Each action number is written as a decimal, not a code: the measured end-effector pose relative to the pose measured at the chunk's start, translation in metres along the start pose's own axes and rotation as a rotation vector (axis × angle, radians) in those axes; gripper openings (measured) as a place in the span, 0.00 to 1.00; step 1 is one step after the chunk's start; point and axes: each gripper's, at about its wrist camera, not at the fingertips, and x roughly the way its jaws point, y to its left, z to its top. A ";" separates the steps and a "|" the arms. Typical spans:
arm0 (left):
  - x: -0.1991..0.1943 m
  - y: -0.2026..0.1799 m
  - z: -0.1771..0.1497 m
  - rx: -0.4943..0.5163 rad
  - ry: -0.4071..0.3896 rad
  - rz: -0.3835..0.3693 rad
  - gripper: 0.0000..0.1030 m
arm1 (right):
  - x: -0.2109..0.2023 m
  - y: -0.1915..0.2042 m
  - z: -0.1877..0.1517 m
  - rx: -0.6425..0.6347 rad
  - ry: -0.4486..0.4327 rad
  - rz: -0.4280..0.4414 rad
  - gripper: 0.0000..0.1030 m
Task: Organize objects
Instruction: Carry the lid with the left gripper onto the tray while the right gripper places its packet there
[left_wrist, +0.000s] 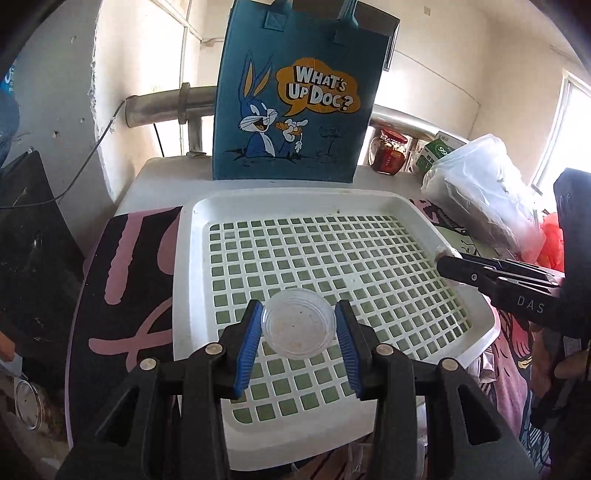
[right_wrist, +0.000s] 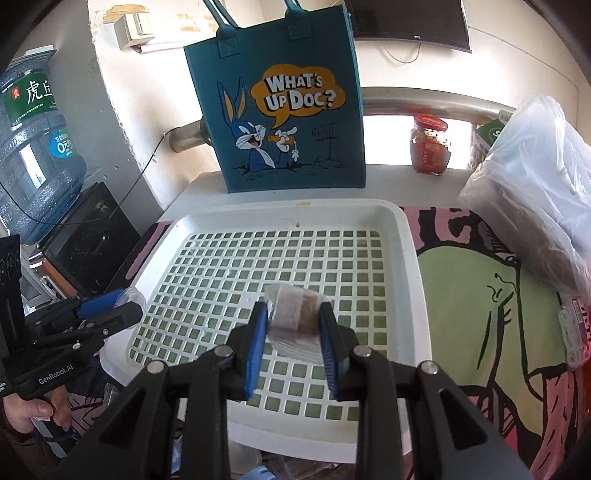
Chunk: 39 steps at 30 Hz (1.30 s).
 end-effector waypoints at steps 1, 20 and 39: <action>0.003 0.000 0.000 -0.003 0.005 0.005 0.38 | 0.007 -0.001 0.000 0.004 0.013 -0.007 0.26; 0.023 -0.003 -0.012 0.004 0.053 0.054 0.38 | 0.039 -0.006 -0.009 0.000 0.073 -0.054 0.26; -0.065 -0.003 -0.020 0.018 -0.208 0.053 1.00 | -0.051 -0.013 -0.017 0.054 -0.212 0.018 0.56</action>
